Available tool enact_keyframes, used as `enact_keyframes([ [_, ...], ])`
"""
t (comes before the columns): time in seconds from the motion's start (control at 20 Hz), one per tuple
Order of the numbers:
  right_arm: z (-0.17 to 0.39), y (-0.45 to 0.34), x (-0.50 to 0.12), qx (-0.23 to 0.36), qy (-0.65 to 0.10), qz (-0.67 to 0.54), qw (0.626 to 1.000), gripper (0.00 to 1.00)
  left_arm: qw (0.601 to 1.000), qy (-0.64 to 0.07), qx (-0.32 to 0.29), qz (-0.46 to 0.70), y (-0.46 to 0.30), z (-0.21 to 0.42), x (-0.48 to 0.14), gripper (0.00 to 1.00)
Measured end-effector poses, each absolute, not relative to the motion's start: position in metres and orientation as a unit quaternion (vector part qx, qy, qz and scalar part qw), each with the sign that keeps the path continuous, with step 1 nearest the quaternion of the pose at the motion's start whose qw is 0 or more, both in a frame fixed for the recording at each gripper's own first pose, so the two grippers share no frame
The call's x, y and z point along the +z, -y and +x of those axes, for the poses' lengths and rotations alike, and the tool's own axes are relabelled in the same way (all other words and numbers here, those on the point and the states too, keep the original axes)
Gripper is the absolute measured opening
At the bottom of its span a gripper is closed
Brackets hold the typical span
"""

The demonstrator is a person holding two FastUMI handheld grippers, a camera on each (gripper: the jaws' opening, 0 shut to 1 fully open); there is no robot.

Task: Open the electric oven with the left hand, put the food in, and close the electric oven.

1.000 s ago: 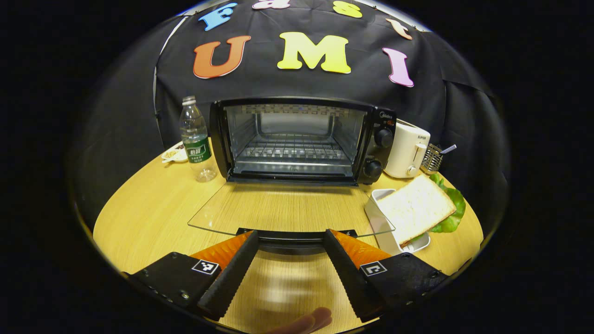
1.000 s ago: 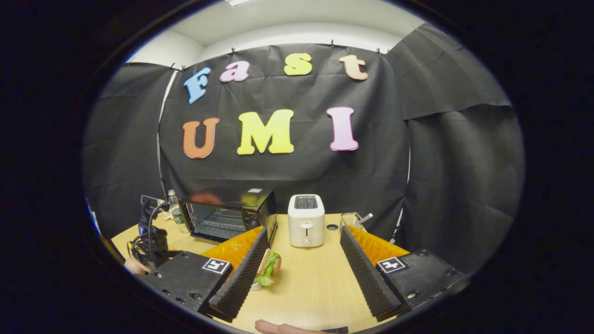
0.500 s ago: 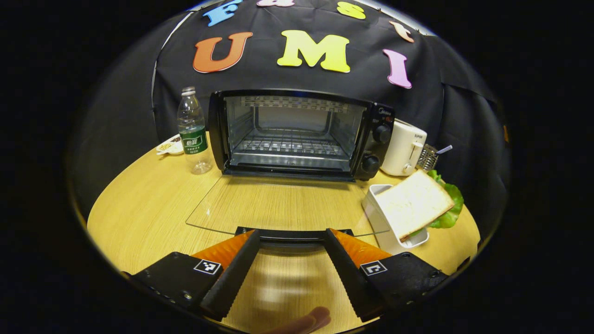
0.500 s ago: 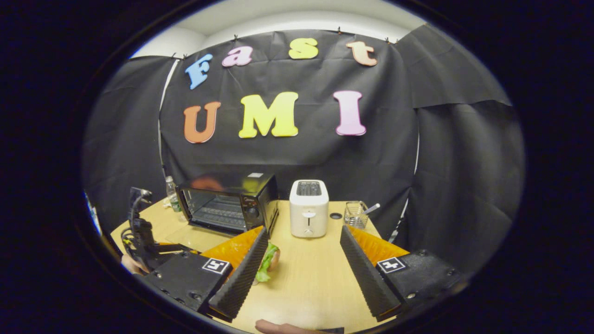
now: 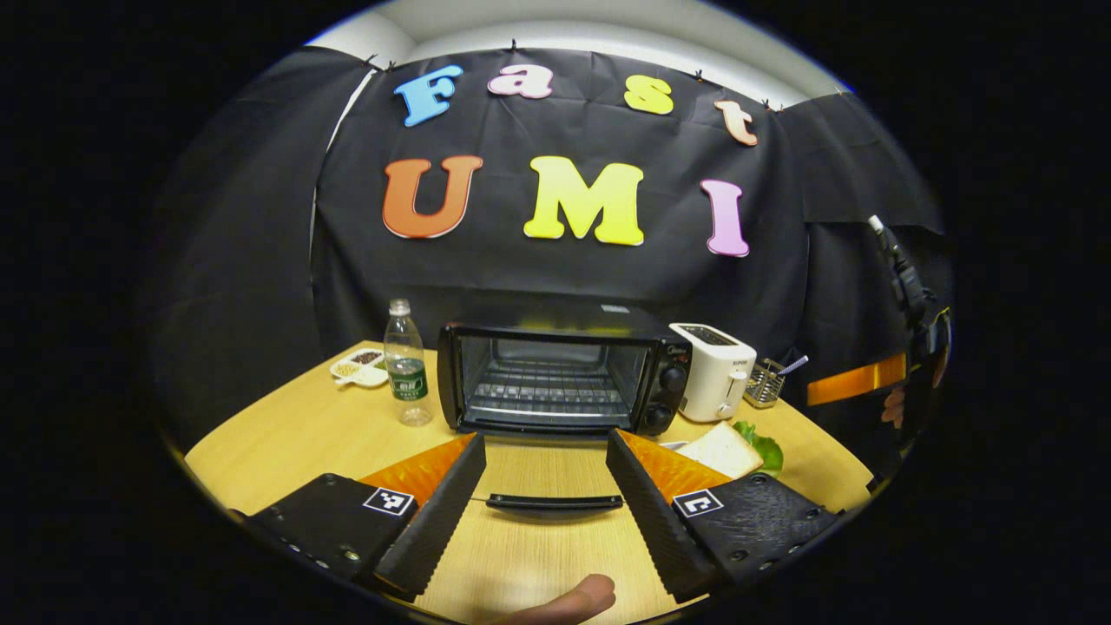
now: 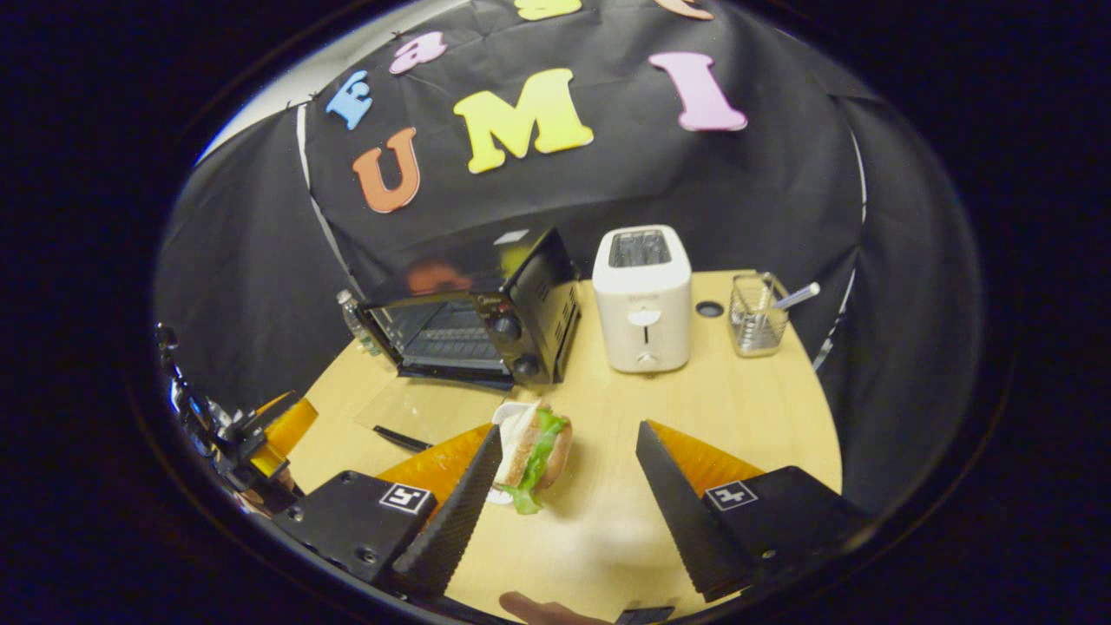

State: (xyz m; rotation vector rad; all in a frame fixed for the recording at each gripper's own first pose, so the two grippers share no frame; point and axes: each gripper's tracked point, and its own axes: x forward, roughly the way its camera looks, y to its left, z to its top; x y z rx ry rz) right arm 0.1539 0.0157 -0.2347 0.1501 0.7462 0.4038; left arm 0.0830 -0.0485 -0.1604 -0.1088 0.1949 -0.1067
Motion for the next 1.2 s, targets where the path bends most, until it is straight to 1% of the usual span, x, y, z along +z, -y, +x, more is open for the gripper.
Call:
enact_keyframes([
  [0.05, 0.154, -0.019, -0.244, 0.211, -0.384, 0.086, 0.895, 0.99, 0.994, -0.084, -0.049, -0.051, 0.046, 0.079, -0.150, 0.93],
  [0.1, 0.155, -0.025, -0.254, 0.227, -0.406, 0.097, 0.880, 0.88, 0.996, -0.065, -0.046, -0.047, 0.044, 0.073, -0.135, 0.93],
  [0.15, 0.156, -0.031, -0.265, 0.241, -0.424, 0.104, 0.867, 0.87, 0.997, -0.050, -0.043, -0.044, 0.042, 0.068, -0.124, 0.93],
  [0.2, 0.157, -0.038, -0.273, 0.252, -0.440, 0.109, 0.855, 0.98, 0.998, -0.034, -0.040, -0.041, 0.040, 0.063, -0.112, 0.92],
  [0.25, 0.160, -0.041, -0.279, 0.261, -0.452, 0.115, 0.845, 0.98, 0.998, -0.021, -0.038, -0.038, 0.039, 0.059, -0.102, 0.92],
  [0.3, 0.162, -0.042, -0.287, 0.264, -0.465, 0.123, 0.836, 0.85, 0.999, -0.008, -0.032, -0.031, 0.036, 0.053, -0.094, 0.92],
  [0.35, 0.166, -0.044, -0.296, 0.267, -0.475, 0.130, 0.828, 0.97, 0.999, 0.001, -0.027, -0.024, 0.035, 0.049, -0.087, 0.92],
  [0.4, 0.169, -0.048, -0.302, 0.270, -0.485, 0.139, 0.820, 0.97, 1.000, 0.008, -0.024, -0.018, 0.036, 0.044, -0.081, 0.92],
  [0.45, 0.171, -0.052, -0.307, 0.279, -0.496, 0.148, 0.809, 0.84, 1.000, 0.013, -0.025, -0.011, 0.038, 0.041, -0.077, 0.92],
  [0.5, 0.171, -0.057, -0.315, 0.284, -0.508, 0.157, 0.798, 0.95, 1.000, 0.016, -0.025, -0.005, 0.040, 0.038, -0.076, 0.92],
  [0.55, 0.171, -0.064, -0.318, 0.292, -0.518, 0.170, 0.786, 0.94, 1.000, 0.015, -0.025, -0.001, 0.041, 0.037, -0.078, 0.92],
  [0.65, 0.161, -0.078, -0.322, 0.312, -0.541, 0.200, 0.755, 0.86, 1.000, 0.012, -0.025, -0.002, 0.042, 0.036, -0.081, 0.92],
  [0.7, 0.157, -0.083, -0.324, 0.317, -0.551, 0.219, 0.740, 0.73, 1.000, 0.009, -0.026, -0.005, 0.042, 0.037, -0.083, 0.93],
  [0.75, 0.158, -0.085, -0.324, 0.317, -0.556, 0.236, 0.731, 0.64, 1.000, 0.006, -0.026, -0.009, 0.041, 0.038, -0.086, 0.94],
  [0.8, 0.156, -0.085, -0.322, 0.321, -0.556, 0.241, 0.728, 0.41, 1.000, 0.002, -0.024, -0.012, 0.039, 0.037, -0.089, 0.94],
  [0.85, 0.154, -0.084, -0.321, 0.325, -0.553, 0.240, 0.729, 0.35, 1.000, -0.002, -0.024, -0.015, 0.036, 0.037, -0.091, 0.94],
  [0.9, 0.151, -0.084, -0.317, 0.322, -0.550, 0.243, 0.731, 0.40, 1.000, -0.003, -0.024, -0.017, 0.034, 0.036, -0.092, 0.94],
  [0.95, 0.150, -0.083, -0.314, 0.318, -0.545, 0.245, 0.736, 0.40, 1.000, -0.004, -0.024, -0.020, 0.032, 0.035, -0.093, 0.94],
  [1.0, 0.149, -0.080, -0.310, 0.314, -0.538, 0.246, 0.743, 0.30, 0.999, -0.005, -0.024, -0.022, 0.028, 0.035, -0.095, 0.94],
  [1.05, 0.148, -0.077, -0.305, 0.311, -0.532, 0.245, 0.748, 0.39, 0.999, -0.005, -0.024, -0.025, 0.025, 0.034, -0.096, 0.94],
  [1.2, 0.138, -0.076, -0.292, 0.301, -0.514, 0.250, 0.763, 0.39, 0.999, -0.008, -0.025, -0.035, 0.016, 0.027, -0.101, 0.94],
])
